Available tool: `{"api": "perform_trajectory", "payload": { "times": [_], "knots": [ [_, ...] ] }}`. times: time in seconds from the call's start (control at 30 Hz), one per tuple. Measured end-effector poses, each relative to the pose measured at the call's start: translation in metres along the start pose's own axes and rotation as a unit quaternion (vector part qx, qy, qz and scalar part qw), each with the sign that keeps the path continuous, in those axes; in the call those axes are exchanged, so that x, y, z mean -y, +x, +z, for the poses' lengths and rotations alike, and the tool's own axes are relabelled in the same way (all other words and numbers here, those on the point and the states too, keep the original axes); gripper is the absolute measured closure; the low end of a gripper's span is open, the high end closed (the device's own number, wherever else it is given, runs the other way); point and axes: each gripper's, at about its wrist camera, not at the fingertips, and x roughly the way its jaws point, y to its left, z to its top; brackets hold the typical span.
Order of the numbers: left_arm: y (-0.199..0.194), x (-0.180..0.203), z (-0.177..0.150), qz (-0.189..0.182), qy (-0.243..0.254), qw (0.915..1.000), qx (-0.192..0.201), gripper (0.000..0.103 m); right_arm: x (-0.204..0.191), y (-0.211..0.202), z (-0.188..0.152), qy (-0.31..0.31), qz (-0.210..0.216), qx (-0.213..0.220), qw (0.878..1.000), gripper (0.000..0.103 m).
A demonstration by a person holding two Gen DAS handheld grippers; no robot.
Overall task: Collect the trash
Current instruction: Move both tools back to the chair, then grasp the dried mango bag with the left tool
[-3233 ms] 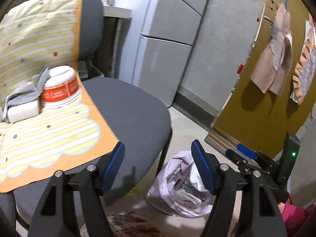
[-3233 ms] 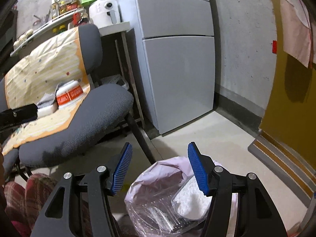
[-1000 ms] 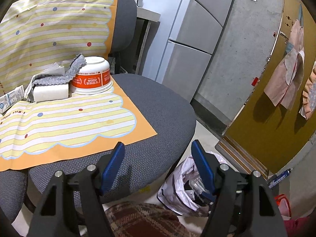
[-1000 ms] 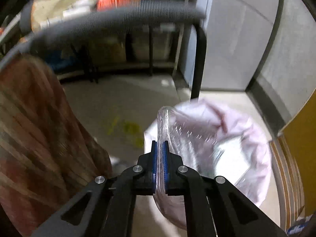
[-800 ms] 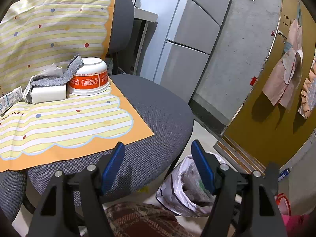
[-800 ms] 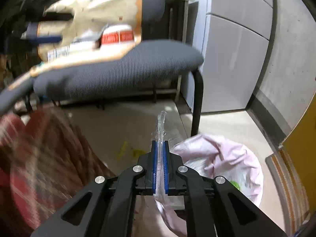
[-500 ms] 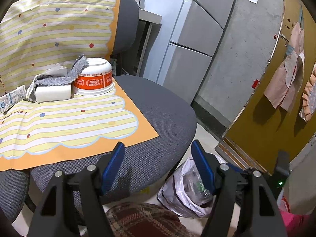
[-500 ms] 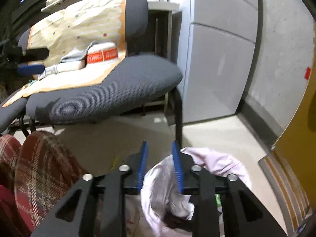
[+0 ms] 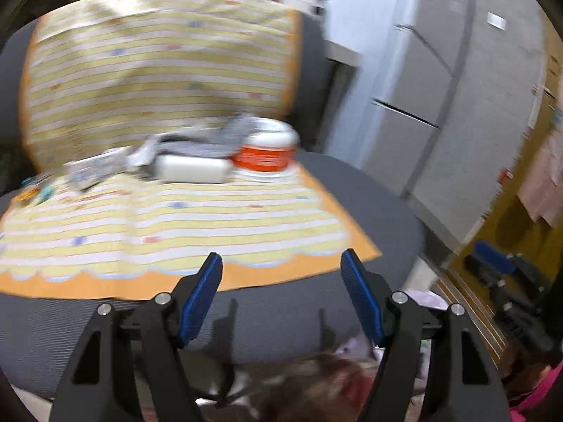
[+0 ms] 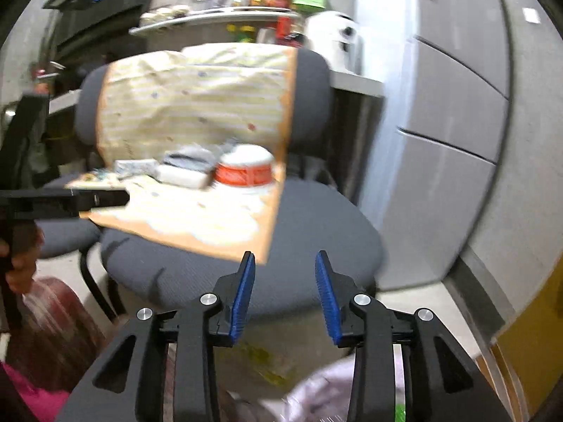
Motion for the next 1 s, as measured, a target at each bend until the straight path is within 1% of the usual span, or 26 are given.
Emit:
{"api": "perform_trajectory", "payload": {
  "times": [0.07,0.13,0.17,0.2,0.33,0.43,0.47,0.53,0.6,0.67,0.77,0.83,0.9,1.0],
  "knots": [
    [-0.006,-0.028,0.003,0.040,-0.020,0.9990,0.006,0.034,-0.013,0.012,0.017,-0.008,0.018,0.009,1.000,0.064],
    [-0.010,-0.050,0.005,0.072,-0.031,0.9969,0.012,0.032,-0.026,0.024,0.031,-0.014,0.035,0.014,0.999,0.062],
    [-0.013,-0.067,0.008,0.097,-0.038,0.9944,0.018,0.032,-0.034,0.034,0.042,-0.018,0.045,0.016,0.999,0.059],
    [-0.016,-0.079,0.009,0.112,-0.043,0.9926,0.021,0.031,-0.040,0.041,0.049,-0.018,0.054,0.018,0.998,0.057],
    [-0.019,-0.130,0.023,0.159,-0.068,0.9844,0.032,0.031,-0.068,0.074,0.081,-0.021,0.075,0.019,0.997,0.054],
    [-0.017,-0.168,0.038,0.190,-0.079,0.9780,0.036,0.030,-0.084,0.089,0.098,-0.026,0.086,0.021,0.996,0.051],
    [-0.015,-0.188,0.044,0.201,-0.089,0.9748,0.035,0.030,-0.092,0.097,0.106,-0.030,0.089,0.021,0.995,0.049],
    [-0.011,-0.218,0.051,0.210,-0.108,0.9714,0.029,0.030,-0.107,0.109,0.119,-0.039,0.099,0.023,0.994,0.048],
    [0.000,-0.250,0.060,0.228,-0.125,0.9656,0.014,0.029,-0.120,0.121,0.128,-0.049,0.105,0.025,0.993,0.047],
    [0.011,-0.273,0.067,0.231,-0.135,0.9636,-0.003,0.021,-0.133,0.131,0.136,-0.054,0.112,0.024,0.992,0.047],
    [0.034,-0.309,0.083,0.228,-0.162,0.9596,-0.029,0.018,-0.153,0.145,0.147,-0.058,0.126,0.027,0.990,0.046],
    [0.046,-0.325,0.088,0.238,-0.176,0.9543,-0.042,0.018,-0.163,0.153,0.152,-0.062,0.129,0.027,0.989,0.046],
    [0.062,-0.342,0.092,0.236,-0.195,0.9502,-0.061,0.018,-0.172,0.162,0.157,-0.063,0.133,0.025,0.989,0.045],
    [0.084,-0.358,0.093,0.238,-0.211,0.9432,-0.097,0.018,-0.179,0.173,0.161,-0.062,0.137,0.019,0.988,0.045]
  ]
}}
